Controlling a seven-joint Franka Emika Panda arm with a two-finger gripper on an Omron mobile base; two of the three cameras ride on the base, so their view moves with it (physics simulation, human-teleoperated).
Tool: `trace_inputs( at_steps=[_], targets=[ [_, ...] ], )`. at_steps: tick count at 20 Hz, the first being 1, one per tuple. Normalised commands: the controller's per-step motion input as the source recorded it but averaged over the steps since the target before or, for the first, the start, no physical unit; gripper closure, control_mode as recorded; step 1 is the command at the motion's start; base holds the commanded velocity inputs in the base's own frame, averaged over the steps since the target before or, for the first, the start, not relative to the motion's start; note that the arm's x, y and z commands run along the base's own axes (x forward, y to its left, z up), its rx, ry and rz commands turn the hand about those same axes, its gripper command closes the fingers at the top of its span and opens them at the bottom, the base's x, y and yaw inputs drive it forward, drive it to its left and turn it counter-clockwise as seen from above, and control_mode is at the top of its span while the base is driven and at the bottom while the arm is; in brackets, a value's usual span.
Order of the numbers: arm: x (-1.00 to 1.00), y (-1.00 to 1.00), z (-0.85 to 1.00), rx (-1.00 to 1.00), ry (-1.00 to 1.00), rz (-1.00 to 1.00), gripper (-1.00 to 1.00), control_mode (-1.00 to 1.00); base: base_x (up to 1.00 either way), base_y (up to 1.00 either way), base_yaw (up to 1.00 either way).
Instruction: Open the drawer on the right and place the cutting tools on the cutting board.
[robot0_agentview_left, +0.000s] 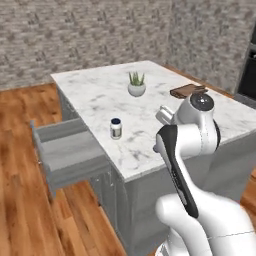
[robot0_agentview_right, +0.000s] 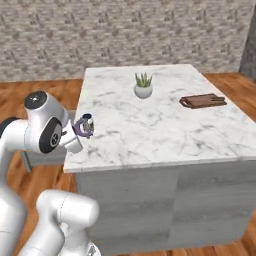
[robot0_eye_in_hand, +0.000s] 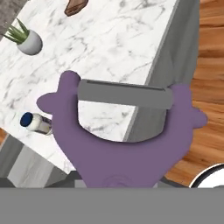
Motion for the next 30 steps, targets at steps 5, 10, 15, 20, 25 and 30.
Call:
trace_inputs(
  at_steps=[5, 10, 15, 20, 25, 30],
  targets=[
    [0.0, 0.0, 0.0, 0.0, 0.0, 0.0, 1.0, 1.0, 0.44, -0.98, 0.37],
    [0.0, 0.0, 0.0, 0.0, 0.0, 0.0, 1.0, 1.0, 0.19, -1.0, 0.17],
    [0.0, 0.0, 0.0, 0.0, 0.0, 0.0, 1.0, 1.0, 0.2, -1.0, 0.11],
    [0.0, 0.0, 0.0, 0.0, 0.0, 0.0, 1.0, 1.0, 0.22, -1.0, 0.06],
    [0.0, 0.0, 0.0, 0.0, 0.0, 0.0, 1.0, 1.0, 0.23, -1.0, 0.04],
    [0.0, 0.0, 0.0, 0.0, 0.0, 0.0, 1.0, 1.0, 0.26, -1.0, 0.05]
  ],
)
